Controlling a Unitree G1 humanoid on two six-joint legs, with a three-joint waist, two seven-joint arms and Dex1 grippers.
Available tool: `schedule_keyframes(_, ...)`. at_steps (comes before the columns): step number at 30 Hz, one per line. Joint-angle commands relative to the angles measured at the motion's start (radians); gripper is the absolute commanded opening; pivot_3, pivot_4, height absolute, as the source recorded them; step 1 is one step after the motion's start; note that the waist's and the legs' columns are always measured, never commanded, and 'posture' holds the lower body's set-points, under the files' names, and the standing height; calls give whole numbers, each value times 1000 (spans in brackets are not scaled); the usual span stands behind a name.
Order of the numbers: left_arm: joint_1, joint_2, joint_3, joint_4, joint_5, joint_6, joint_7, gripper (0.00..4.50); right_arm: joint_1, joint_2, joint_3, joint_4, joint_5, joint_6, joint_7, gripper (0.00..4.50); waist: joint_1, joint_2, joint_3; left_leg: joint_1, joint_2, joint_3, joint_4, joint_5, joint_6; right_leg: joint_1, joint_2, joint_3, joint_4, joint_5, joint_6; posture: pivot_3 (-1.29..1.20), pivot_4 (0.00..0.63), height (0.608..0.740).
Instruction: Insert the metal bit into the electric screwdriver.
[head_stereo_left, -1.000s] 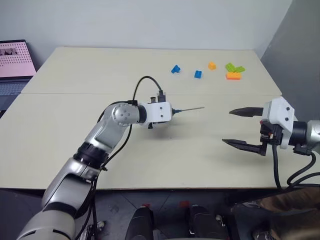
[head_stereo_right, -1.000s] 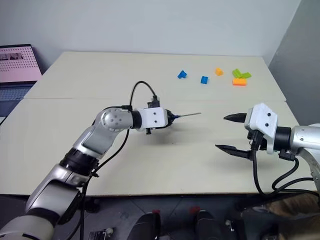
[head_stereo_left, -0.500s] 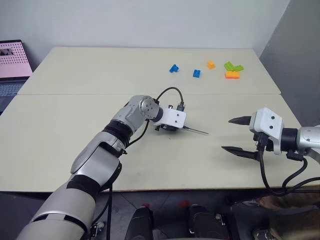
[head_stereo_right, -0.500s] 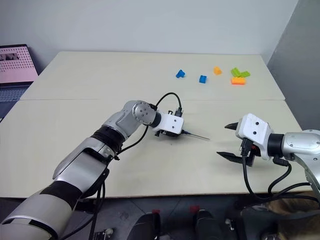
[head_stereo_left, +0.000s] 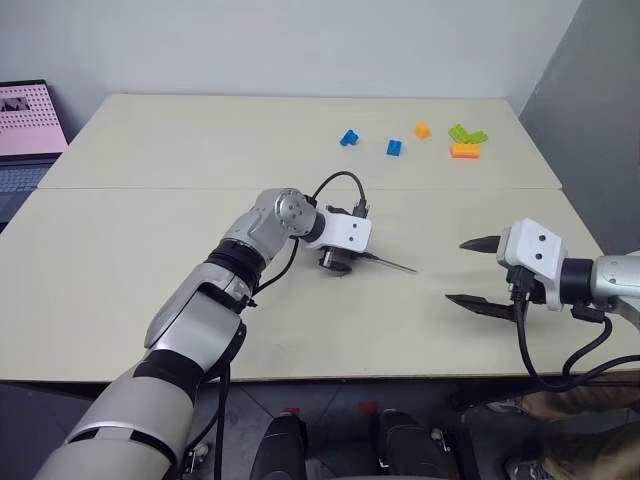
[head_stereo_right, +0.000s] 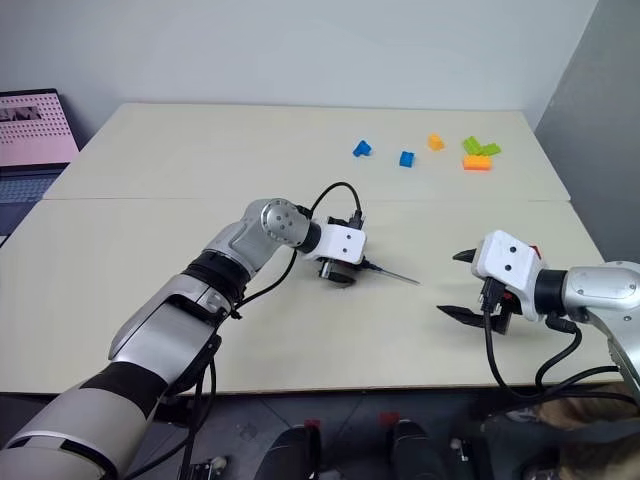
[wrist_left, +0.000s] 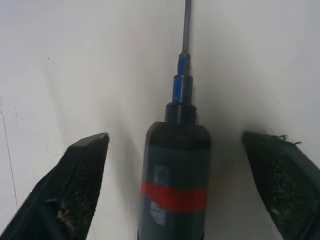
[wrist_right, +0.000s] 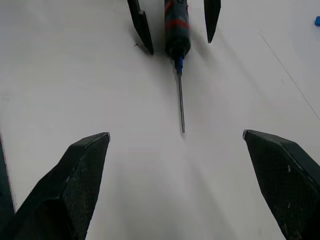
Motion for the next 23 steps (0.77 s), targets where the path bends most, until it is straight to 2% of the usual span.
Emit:
schedule_keyframes(1, -9, 32, 54, -22, -36, 24, -17, 4470, -21, -22, -22, -8, 6, -15, 13, 4500, -1, 0, 0, 0, 0, 0, 0, 0, 0, 0, 0, 0, 0, 0, 0, 0, 150, 740)
schedule_keyframes(3, -10, 55, 103, -53, -87, 60, -36, 4470, -20, -24, -29, -7, 8, -15, 14, 4500, -3, 0, 0, 0, 0, 0, 0, 0, 0, -1, 0, 0, 1, 0, 0, 0, 150, 740)
schedule_keyframes(7, 27, 174, 266, -226, -270, 324, -178, 4470, -7, -28, -61, -12, 22, -7, 19, 4500, -6, 0, 0, 0, 1, 0, 0, 0, 0, -2, 1, 0, 3, 0, 0, 0, 150, 740)
schedule_keyframes(15, 316, 506, 448, -674, -463, 645, -339, 4470, 35, -37, -118, 11, 38, -21, 43, 4500, -5, 0, 0, 3, 1, 0, 0, 0, 0, -3, 1, 0, 13, -3, -4, 0, 150, 740)
schedule_keyframes(21, 489, 590, 566, -867, -602, 796, -318, 4470, 11, -47, -111, 66, 37, -43, 61, 4500, 2, 0, 0, 8, 1, 0, 3, 0, -1, 1, -2, -1, 14, -6, -9, 0, 150, 740)
schedule_keyframes(23, 523, 600, 564, -876, -605, 804, -307, 4470, -12, -47, -90, 87, 34, -53, 69, 4500, 2, 0, 0, 11, 0, 1, 3, 0, -1, 4, -3, 0, 13, -6, -9, 0, 150, 740)
